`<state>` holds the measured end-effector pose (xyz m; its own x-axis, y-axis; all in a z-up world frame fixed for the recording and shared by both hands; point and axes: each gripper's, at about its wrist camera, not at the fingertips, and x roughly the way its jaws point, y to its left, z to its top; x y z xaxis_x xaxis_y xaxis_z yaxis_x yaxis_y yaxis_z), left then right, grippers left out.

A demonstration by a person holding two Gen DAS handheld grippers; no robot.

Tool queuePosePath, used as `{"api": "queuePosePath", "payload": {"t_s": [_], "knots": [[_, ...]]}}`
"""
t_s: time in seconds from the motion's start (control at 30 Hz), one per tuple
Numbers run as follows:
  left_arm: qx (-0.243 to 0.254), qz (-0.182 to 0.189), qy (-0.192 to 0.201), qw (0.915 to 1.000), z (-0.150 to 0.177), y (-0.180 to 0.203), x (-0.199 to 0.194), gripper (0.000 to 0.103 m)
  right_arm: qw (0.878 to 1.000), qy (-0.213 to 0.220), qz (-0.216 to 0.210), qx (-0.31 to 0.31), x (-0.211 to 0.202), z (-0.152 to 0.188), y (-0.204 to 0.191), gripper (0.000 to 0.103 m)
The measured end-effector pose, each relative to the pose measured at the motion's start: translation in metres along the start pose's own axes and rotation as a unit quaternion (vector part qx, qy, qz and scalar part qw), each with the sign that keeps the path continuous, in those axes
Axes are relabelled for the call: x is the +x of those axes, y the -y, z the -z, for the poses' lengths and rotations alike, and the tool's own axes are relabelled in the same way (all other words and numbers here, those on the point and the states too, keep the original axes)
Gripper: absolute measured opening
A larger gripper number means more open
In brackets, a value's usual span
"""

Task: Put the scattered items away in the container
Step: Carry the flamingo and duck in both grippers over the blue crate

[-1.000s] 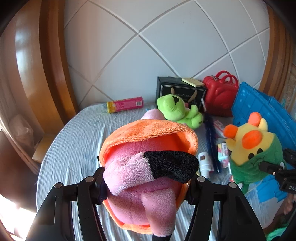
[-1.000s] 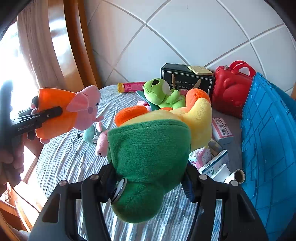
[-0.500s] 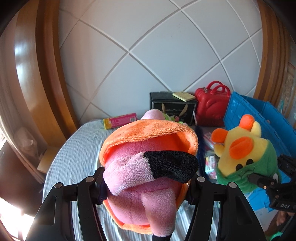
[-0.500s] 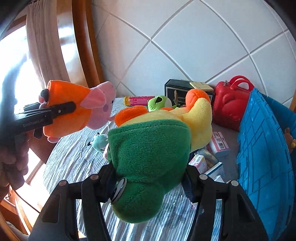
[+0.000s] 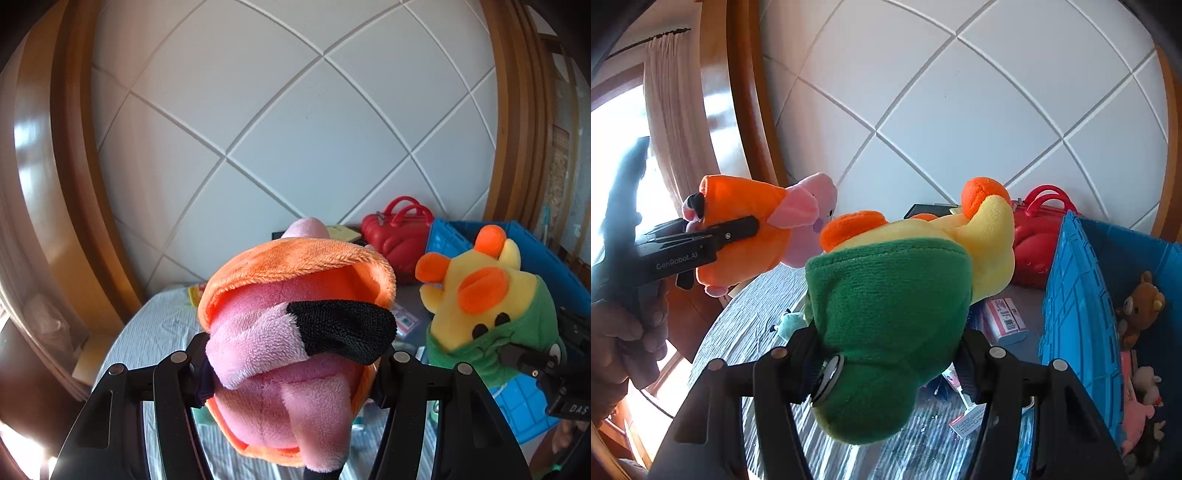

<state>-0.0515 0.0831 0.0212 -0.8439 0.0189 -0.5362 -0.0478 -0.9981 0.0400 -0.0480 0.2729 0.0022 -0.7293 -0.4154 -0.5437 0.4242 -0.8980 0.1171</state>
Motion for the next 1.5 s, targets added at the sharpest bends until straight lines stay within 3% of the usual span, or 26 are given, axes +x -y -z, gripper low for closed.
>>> {"api": "queuePosePath", "payload": {"t_s": [0.27, 0.77, 1.5], "knots": [[0.025, 0.027, 0.025, 0.999, -0.027, 0.044, -0.005, 0.061, 0.999, 0.026, 0.023, 0.014, -0.028, -0.009, 0.034, 0.059], [0.077, 0.108, 0.044, 0.9902, -0.055, 0.15, -0.008, 0.061, 0.993, 0.044, 0.095, 0.053, -0.083, 0.012, 0.108, 0.059], [0.156, 0.253, 0.048, 0.9537, -0.073, 0.34, 0.01, 0.061, 0.962, 0.051, 0.225, 0.143, -0.178, 0.073, 0.216, 0.059]]}}
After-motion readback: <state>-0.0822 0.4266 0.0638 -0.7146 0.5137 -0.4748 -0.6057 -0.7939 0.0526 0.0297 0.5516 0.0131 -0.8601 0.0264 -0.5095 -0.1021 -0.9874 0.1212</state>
